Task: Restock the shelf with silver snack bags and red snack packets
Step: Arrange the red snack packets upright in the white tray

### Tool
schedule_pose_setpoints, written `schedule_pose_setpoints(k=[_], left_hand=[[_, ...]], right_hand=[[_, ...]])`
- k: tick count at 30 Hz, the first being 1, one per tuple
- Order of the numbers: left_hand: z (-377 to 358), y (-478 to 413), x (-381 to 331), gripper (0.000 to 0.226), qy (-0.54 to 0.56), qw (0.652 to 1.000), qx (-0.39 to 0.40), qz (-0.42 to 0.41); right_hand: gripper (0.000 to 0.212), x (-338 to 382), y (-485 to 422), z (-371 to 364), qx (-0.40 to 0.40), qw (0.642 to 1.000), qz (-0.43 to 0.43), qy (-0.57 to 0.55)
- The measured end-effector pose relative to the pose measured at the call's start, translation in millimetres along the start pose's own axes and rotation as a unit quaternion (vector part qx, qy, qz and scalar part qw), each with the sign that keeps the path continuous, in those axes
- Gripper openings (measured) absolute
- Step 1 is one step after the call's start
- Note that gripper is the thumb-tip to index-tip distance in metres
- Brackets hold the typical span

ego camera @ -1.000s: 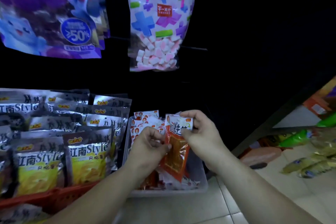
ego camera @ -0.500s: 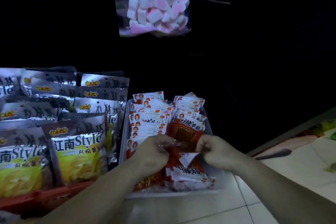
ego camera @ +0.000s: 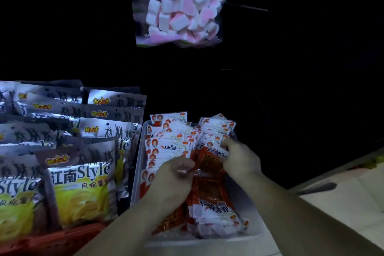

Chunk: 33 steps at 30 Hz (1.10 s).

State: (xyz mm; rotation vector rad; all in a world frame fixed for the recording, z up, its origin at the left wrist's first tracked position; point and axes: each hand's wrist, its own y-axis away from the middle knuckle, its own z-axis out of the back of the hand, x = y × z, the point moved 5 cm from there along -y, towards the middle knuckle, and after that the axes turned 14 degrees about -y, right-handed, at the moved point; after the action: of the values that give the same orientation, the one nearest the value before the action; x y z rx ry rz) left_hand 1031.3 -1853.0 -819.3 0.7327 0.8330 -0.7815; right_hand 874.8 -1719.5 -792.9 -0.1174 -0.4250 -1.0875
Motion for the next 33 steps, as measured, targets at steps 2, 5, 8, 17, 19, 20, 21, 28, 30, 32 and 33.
schedule_pose_setpoints(k=[2,5,8,17,19,20,21,28,30,32,33], left_hand=[[-1.9,2.1,6.4,0.037,-0.013,1.000,0.015,-0.003],[-2.8,6.5,8.4,0.040,-0.033,0.999,0.036,-0.012],[1.3,8.4,5.2,0.038,-0.044,0.998,0.034,-0.030],[48.2,45.3,-68.6,0.045,-0.023,0.972,-0.064,-0.224],[53.1,53.5,-84.6,0.045,0.059,0.977,-0.031,-0.205],[57.9,57.8,-91.1,0.042,0.093,0.976,-0.036,-0.195],[63.8,62.7,-97.8,0.038,0.120,0.974,-0.042,-0.189],[80.6,89.2,-102.9,0.051,0.205,0.965,-0.003,-0.164],[77.0,96.5,-101.2,0.055,0.185,0.968,0.040,-0.165],[75.2,106.3,-103.4,0.056,0.154,0.970,0.061,-0.175],[75.9,110.1,-106.1,0.054,0.127,0.972,0.056,-0.188]], right_hand=[[0.037,-0.6,-2.2,5.1,-0.029,0.998,0.037,0.039],[0.036,-6.2,-8.4,22.5,-0.061,0.996,0.058,-0.001],[0.021,-5.1,-3.6,35.0,-0.041,0.991,0.076,-0.101],[0.011,64.6,62.8,114.9,0.121,0.922,0.077,-0.360],[0.017,74.8,81.6,134.3,0.070,0.906,0.069,-0.412],[0.025,77.4,90.5,142.8,0.022,0.895,0.057,-0.442],[0.032,78.4,99.5,149.2,-0.027,0.884,0.042,-0.466],[0.060,100.3,167.8,147.5,-0.038,0.851,-0.001,-0.523],[0.061,101.8,176.9,144.7,-0.046,0.853,-0.006,-0.519],[0.054,100.4,179.3,139.6,-0.050,0.864,-0.010,-0.501],[0.050,99.9,178.6,138.2,-0.056,0.875,-0.005,-0.481]])
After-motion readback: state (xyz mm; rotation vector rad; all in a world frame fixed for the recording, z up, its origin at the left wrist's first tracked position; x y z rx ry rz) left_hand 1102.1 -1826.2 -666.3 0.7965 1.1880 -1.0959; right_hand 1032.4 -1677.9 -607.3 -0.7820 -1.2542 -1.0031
